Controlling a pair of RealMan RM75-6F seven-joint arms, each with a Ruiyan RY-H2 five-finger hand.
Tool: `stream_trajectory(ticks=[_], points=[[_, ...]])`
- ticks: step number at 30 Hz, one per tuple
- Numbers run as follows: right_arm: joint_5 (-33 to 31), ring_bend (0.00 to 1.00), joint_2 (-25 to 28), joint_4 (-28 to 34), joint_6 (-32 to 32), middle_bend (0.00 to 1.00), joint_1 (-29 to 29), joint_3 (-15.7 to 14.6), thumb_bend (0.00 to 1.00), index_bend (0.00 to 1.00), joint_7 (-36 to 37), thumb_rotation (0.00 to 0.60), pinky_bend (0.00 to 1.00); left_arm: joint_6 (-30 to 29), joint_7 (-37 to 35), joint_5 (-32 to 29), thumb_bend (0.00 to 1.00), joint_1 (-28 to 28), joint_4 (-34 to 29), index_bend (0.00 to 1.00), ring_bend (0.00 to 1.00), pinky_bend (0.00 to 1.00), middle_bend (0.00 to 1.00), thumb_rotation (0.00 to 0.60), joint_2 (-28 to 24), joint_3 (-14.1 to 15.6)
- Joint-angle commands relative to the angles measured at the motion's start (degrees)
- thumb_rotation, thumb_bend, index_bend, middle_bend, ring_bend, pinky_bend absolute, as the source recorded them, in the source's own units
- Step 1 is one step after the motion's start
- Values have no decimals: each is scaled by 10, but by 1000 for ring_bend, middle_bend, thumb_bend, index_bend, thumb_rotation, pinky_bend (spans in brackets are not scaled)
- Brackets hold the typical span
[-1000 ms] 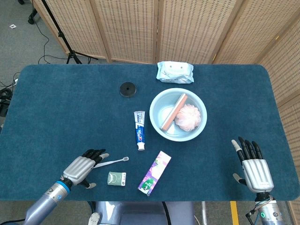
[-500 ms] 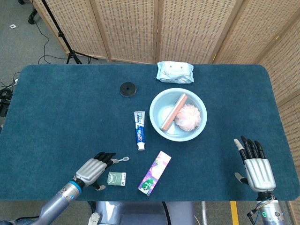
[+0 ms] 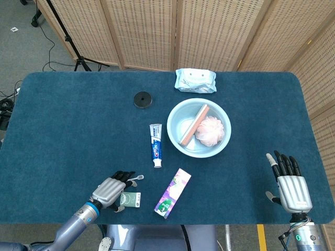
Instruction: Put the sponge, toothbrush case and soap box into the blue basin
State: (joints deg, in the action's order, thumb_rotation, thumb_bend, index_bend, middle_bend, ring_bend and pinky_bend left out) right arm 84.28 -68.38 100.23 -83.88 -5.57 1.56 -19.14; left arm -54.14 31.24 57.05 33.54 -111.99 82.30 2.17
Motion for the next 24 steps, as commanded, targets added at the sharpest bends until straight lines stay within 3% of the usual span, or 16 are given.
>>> stream_trajectory(ticks=[1, 12, 19, 24], points=[[-4, 0, 2, 1, 2, 0, 0, 2, 105, 0, 1, 600, 19, -11, 12, -10, 218, 3, 7, 278, 0, 40, 0, 600, 18, 2], [-11, 0, 9, 3, 5, 0, 2, 7, 105, 0, 11, 600, 19, -34, 51, -42, 230, 15, 20, 299, 0, 40, 0, 600, 66, 9], [-14, 0, 13, 5, 7, 0, 2, 8, 105, 0, 16, 600, 20, -55, 65, -47, 309, 17, 21, 459, 0, 40, 7, 600, 83, 12], [-14, 0, 15, 5, 7, 0, 3, 9, 105, 0, 17, 600, 19, -84, 71, -34, 360, 10, 27, 580, 7, 47, 87, 600, 94, 13]])
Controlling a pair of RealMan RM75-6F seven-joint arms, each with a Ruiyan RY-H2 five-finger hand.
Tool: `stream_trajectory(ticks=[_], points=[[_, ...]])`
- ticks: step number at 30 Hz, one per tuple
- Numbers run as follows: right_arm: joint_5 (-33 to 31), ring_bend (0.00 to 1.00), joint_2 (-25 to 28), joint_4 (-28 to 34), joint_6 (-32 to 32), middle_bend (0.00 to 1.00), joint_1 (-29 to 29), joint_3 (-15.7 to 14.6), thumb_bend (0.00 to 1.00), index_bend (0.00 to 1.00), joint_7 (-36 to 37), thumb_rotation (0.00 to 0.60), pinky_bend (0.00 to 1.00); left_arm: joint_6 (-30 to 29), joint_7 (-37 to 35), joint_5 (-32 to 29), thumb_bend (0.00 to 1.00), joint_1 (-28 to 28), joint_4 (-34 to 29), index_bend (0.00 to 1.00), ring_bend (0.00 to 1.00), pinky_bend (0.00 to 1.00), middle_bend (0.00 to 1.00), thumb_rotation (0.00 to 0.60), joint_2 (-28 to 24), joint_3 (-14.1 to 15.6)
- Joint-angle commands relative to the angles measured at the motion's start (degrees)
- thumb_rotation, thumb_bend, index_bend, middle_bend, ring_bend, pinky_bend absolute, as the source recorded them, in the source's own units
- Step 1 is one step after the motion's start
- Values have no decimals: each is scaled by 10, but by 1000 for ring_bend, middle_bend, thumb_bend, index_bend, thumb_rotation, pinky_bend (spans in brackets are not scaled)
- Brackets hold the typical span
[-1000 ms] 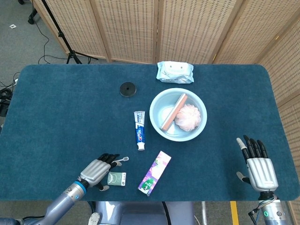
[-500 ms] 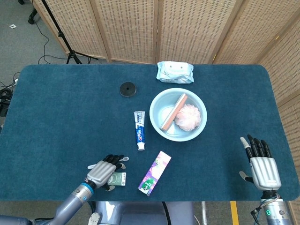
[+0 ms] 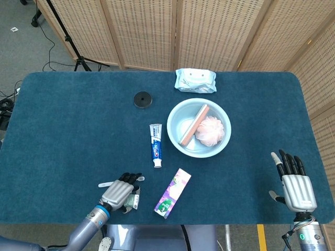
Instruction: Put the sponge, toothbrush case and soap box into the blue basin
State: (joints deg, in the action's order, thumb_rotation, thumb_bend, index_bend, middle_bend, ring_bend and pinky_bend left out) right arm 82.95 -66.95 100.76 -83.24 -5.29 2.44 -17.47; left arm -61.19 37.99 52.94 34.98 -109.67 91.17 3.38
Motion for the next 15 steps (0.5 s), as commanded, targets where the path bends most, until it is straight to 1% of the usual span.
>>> stream_trajectory(ticks=[1, 4, 9, 15], points=[[0, 0, 0, 0, 0, 0, 0, 0, 105, 0, 0, 600, 19, -21, 5, 11, 365, -6, 6, 622, 21, 58, 112, 600, 8, 0], [1, 0, 1, 1, 0, 0, 1, 1, 105, 0, 1, 600, 19, -40, 5, 22, 381, -12, 9, 689, 65, 91, 165, 600, 11, -2], [1, 0, 2, 2, -1, 0, 2, 1, 105, 0, 3, 600, 20, -56, -1, 35, 401, -17, 10, 713, 117, 132, 207, 600, 3, -10], [3, 0, 4, 6, 1, 0, 2, -1, 105, 0, 1, 600, 19, -71, -9, 50, 408, -15, 7, 735, 160, 177, 245, 600, -27, -35]])
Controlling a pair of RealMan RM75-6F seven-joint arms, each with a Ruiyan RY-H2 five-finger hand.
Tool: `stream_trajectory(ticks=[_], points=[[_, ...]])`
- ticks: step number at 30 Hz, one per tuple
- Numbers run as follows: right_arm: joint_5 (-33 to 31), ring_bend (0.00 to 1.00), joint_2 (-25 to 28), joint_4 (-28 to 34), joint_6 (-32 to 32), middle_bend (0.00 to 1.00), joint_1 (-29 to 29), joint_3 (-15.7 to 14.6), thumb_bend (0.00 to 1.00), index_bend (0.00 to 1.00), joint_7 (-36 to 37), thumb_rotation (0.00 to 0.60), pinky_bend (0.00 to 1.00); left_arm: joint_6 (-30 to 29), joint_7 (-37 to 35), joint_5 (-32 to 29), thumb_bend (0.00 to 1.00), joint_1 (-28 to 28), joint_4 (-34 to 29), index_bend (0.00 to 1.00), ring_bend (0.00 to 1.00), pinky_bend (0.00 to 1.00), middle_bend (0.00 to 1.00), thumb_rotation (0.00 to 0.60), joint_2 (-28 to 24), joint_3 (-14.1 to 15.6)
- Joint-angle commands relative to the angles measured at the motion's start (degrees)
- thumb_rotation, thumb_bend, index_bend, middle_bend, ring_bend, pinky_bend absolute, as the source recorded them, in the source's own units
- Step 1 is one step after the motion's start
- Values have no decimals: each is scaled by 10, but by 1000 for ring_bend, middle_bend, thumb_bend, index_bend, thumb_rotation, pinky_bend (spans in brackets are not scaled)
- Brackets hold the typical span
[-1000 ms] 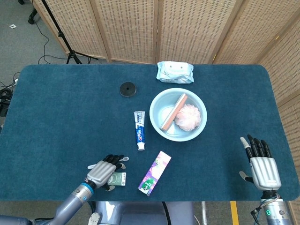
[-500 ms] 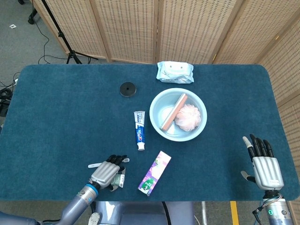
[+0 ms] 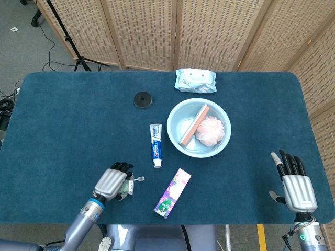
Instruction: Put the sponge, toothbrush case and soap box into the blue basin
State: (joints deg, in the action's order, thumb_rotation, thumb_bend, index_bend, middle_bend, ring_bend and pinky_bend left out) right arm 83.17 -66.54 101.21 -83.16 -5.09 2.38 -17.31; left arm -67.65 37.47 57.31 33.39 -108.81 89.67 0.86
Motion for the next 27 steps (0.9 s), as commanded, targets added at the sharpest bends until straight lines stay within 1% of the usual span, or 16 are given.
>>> stream_trajectory(ticks=[1, 5, 7, 12, 19, 27], points=[[0, 0, 1, 2, 0, 0, 0, 0, 105, 0, -1, 600, 20, -8, -5, 9, 408, 1, -3, 737, 169, 189, 252, 600, -19, -13], [0, 0, 1, 2, 1, 0, 0, -1, 105, 0, -2, 600, 19, -20, -19, 23, 416, 2, 2, 769, 214, 231, 294, 600, -43, -33], [0, 0, 0, 2, 2, 0, 0, -1, 105, 0, -3, 600, 19, -21, -25, 27, 424, 3, 7, 801, 256, 266, 344, 600, -51, -42], [-1, 0, -2, 0, 7, 0, -2, -1, 105, 0, -6, 600, 19, -13, -48, 34, 430, 12, 33, 825, 284, 284, 392, 600, -63, -67], [-19, 0, -6, -7, 21, 0, -6, 3, 105, 0, -6, 600, 19, 22, -71, 16, 434, 44, 91, 851, 343, 323, 439, 600, -51, -112], [-44, 0, -6, -17, 37, 0, -11, 10, 105, 0, 2, 600, 19, 59, -87, -13, 439, 92, 150, 885, 378, 349, 465, 600, -25, -164]])
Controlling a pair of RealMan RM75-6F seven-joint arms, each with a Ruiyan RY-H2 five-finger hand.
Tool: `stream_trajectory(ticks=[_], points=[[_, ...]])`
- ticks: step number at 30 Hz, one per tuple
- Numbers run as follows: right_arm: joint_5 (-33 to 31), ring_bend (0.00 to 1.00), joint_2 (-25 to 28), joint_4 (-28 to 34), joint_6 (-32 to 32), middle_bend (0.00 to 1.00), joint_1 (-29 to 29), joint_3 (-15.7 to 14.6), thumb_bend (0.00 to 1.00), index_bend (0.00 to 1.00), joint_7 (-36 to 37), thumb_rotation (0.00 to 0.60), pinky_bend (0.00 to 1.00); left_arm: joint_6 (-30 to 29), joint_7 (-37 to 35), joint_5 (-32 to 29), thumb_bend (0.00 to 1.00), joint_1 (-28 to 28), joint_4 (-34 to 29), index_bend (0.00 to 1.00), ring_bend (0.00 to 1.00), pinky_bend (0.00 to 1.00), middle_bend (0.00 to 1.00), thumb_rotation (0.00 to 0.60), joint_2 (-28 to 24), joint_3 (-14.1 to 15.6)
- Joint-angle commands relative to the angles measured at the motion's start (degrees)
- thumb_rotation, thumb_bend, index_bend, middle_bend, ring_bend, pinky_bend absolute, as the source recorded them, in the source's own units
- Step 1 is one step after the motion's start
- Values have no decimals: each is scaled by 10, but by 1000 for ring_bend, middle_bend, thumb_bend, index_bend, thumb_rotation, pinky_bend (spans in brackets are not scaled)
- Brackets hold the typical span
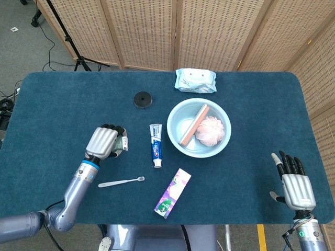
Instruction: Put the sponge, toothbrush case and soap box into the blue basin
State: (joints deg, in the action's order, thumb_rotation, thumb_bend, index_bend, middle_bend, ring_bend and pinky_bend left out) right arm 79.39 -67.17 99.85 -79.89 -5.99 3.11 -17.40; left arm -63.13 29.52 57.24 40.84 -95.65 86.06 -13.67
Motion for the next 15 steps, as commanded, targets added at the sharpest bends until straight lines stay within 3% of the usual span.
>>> stream_trajectory(ticks=[1, 5, 8, 15], points=[[-9, 0, 0, -4, 7, 0, -2, 3, 105, 0, 4, 600, 19, 17, -10, -15, 440, 23, 23, 887, 378, 349, 466, 600, 14, -24], [-24, 0, -2, -14, 17, 0, -6, 7, 105, 0, 12, 600, 19, 35, -12, -28, 440, 55, 50, 888, 378, 349, 466, 600, 30, -52], [-35, 0, -2, -17, 29, 0, -9, 7, 105, 0, 14, 600, 19, 63, -6, -33, 440, 112, 99, 888, 378, 349, 466, 600, 61, -87], [-52, 0, -3, -24, 44, 0, -14, 9, 105, 0, 19, 600, 19, 103, -8, -52, 439, 191, 185, 888, 378, 348, 466, 600, 110, -119]])
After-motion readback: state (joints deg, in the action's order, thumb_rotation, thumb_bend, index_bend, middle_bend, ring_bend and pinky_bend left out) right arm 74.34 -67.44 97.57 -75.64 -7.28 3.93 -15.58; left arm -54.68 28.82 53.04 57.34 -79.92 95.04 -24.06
